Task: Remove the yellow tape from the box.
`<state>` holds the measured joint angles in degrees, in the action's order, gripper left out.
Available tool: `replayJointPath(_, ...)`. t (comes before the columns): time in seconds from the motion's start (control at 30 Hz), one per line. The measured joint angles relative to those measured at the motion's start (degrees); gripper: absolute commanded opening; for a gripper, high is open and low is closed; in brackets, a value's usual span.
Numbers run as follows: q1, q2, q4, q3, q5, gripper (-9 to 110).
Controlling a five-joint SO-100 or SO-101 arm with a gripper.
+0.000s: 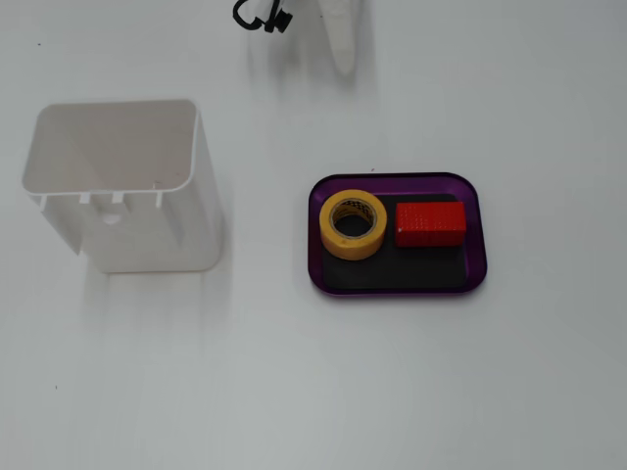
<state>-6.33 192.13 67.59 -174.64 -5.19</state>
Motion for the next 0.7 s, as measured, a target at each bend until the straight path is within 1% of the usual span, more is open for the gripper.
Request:
replayJointPath(0.07, 0.1, 0.0, 0.0, 0.5, 0.7, 0)
replayJointPath(0.13, 1.6, -4.2, 0.8, 6.4, 6.7, 0)
replayJointPath(0.2, 2.4, -16.7, 1.8, 18.1, 12.1, 0)
replayJointPath(0.27, 2.5, -29.9, 2.3, 28.8, 14.9, 0)
replayJointPath(0.33, 2.3, -38.6, 2.5, 34.8, 16.9, 0)
replayJointPath(0.4, 2.5, -45.0, 2.5, 37.4, 18.1, 0)
replayJointPath(0.53, 1.8, -50.7, 2.4, 40.0, 19.5, 2)
replayJointPath(0.7, 2.5, -55.7, 2.0, 47.4, 19.6, 13)
